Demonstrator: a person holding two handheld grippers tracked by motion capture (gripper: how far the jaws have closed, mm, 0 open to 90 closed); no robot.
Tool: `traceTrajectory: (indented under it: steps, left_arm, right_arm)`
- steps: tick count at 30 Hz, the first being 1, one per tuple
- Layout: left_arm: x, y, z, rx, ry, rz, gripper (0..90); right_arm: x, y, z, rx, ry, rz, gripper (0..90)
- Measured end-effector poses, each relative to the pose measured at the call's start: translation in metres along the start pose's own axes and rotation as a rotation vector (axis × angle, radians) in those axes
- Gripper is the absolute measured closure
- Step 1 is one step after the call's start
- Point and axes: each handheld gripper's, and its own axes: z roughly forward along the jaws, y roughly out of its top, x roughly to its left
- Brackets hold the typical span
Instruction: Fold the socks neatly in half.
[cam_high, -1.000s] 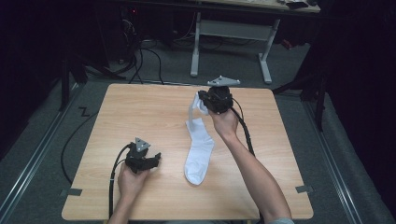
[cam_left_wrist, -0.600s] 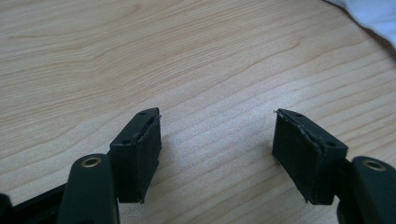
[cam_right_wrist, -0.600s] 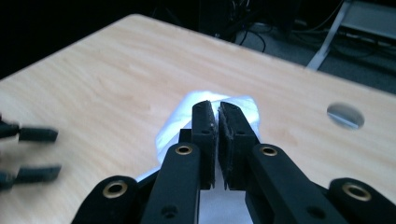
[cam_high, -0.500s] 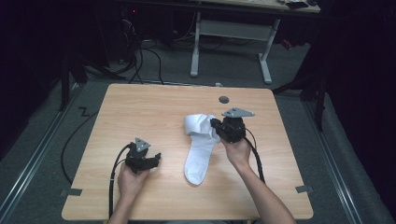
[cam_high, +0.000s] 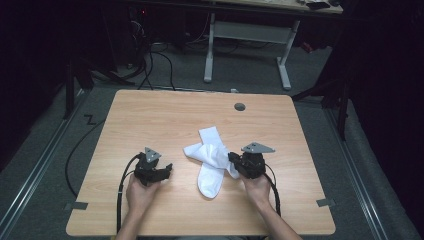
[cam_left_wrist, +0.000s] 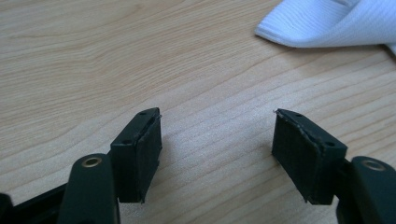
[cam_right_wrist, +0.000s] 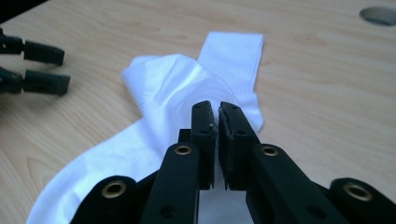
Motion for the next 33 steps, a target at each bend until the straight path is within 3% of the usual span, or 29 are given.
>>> traceTrajectory:
  steps: [4,8,12,17,23,28,30,33]
  left_arm:
    - [0.0,0.001,0.001,-0.012,-0.01,-0.032,37.2]
    - [-0.002,0.007,0.005,-0.011,-0.051,-0.059,39.1]
    - [-0.013,0.021,0.012,-0.001,-0.086,-0.028,39.2]
    - [-0.025,0.047,0.017,-0.022,-0.132,-0.008,39.9]
    - [-0.029,0.069,0.02,-0.018,-0.138,0.012,40.5]
    - [-0.029,0.073,0.026,0.011,-0.133,0.04,40.4]
    - [-0.026,0.069,0.027,0.055,-0.124,0.058,39.0]
    - [-0.023,0.063,0.024,0.051,-0.118,0.057,38.7]
  right_arm:
    - [0.003,-0.016,0.004,0.026,0.007,-0.004,84.3]
    - [0.004,-0.027,0.007,0.049,0.015,-0.003,83.3]
    - [0.004,-0.033,0.009,0.075,0.027,-0.005,79.4]
    - [0.0,-0.034,0.001,0.039,0.046,0.023,73.3]
    - [-0.008,-0.031,-0.005,0.025,0.023,0.016,71.8]
    - [-0.012,-0.033,-0.001,0.038,0.012,0.013,70.9]
    - [-0.012,-0.033,0.001,0.047,0.007,0.015,71.0]
    - [-0.011,-0.035,0.005,0.065,0.0,0.001,71.3]
